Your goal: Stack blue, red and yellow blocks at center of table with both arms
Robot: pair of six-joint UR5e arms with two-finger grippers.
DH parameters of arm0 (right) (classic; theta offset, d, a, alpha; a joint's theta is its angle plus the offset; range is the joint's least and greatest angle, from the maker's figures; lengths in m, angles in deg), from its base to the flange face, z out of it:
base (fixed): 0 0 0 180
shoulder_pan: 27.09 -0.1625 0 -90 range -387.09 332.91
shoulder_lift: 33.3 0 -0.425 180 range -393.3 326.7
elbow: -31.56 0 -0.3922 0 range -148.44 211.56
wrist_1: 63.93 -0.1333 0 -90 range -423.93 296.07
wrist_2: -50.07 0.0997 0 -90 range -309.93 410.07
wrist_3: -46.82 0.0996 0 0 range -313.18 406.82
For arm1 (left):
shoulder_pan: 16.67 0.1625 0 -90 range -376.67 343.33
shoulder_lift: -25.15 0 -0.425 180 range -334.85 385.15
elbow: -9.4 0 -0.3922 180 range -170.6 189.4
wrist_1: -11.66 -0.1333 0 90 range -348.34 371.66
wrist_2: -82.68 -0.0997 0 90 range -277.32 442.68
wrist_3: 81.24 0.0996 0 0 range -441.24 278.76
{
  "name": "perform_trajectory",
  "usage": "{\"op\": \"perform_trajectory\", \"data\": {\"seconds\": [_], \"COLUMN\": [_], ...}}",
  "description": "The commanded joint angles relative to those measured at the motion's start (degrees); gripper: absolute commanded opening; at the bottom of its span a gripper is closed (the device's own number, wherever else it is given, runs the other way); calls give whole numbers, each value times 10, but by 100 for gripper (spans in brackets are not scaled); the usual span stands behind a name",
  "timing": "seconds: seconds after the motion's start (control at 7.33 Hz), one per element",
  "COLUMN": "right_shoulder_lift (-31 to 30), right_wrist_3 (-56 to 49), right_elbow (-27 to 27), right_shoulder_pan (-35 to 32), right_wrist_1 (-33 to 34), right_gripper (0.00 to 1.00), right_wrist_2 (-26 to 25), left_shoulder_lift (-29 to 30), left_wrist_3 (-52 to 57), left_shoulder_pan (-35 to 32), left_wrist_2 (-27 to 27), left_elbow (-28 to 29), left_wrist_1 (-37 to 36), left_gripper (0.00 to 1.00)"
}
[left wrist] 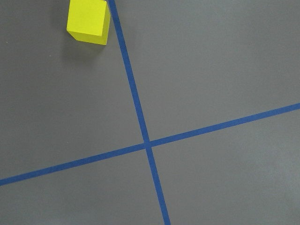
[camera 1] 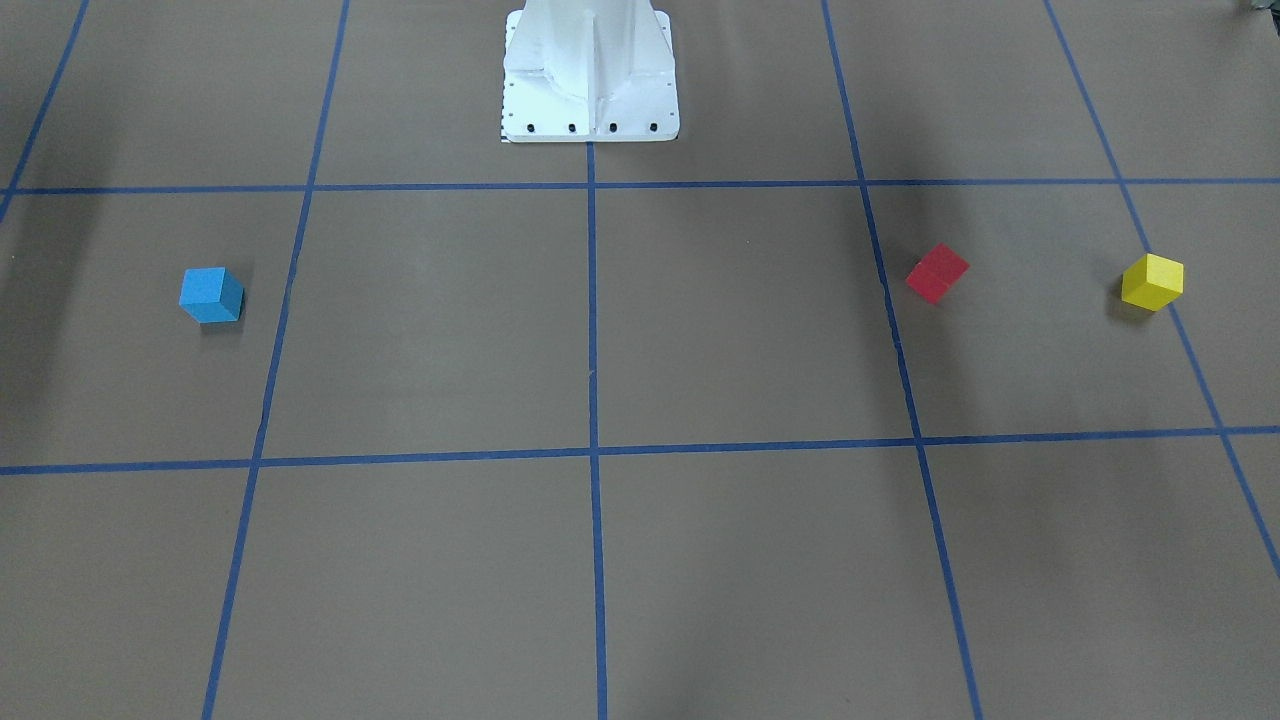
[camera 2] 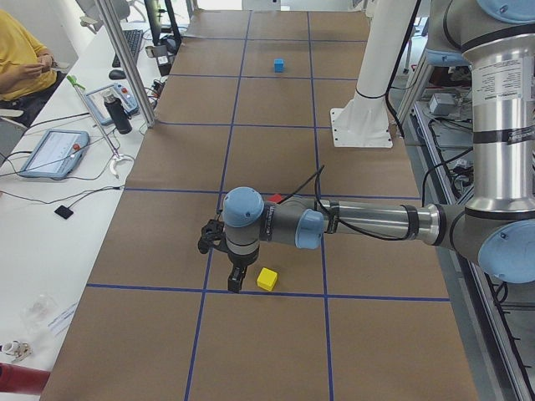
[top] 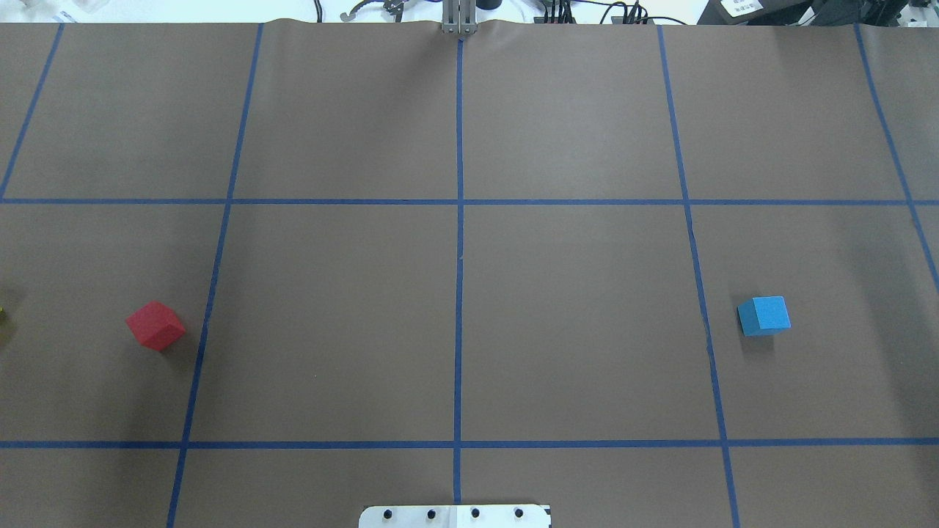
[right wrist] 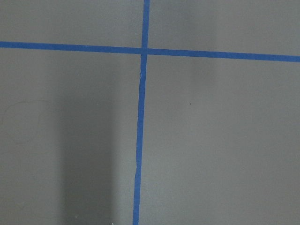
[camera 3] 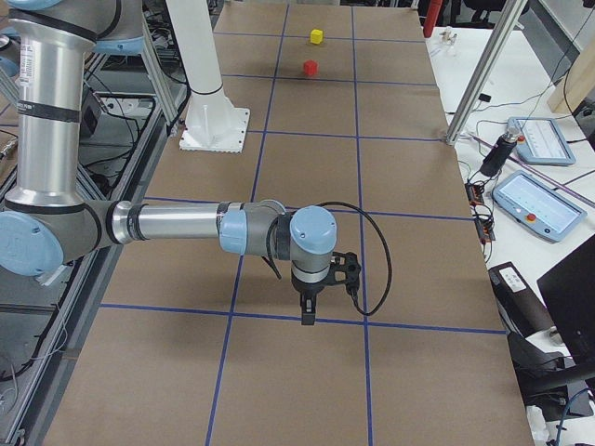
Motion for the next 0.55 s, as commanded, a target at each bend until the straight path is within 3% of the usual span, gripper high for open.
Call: {"op": "perform_trajectory", "data": {"seconds": [0.0,0.41], "right_shoulder_lift": [-1,-1], "right_wrist_3": [0,1], "right_elbow": [0,-3], "right_shoulder_pan": [0,0], "right_wrist_1": [0,0], "right_gripper": [100,100], "right_wrist_2": [-1,4], "left_shoulder_lift": [3,2], "left_wrist_3": [-2,-1], "left_shoulder_pan": [0,1], "left_wrist_2": [0,-6], "left_elbow": [-3,-16], "left_wrist_1": [-1,-3], "left_gripper": [100,100]}}
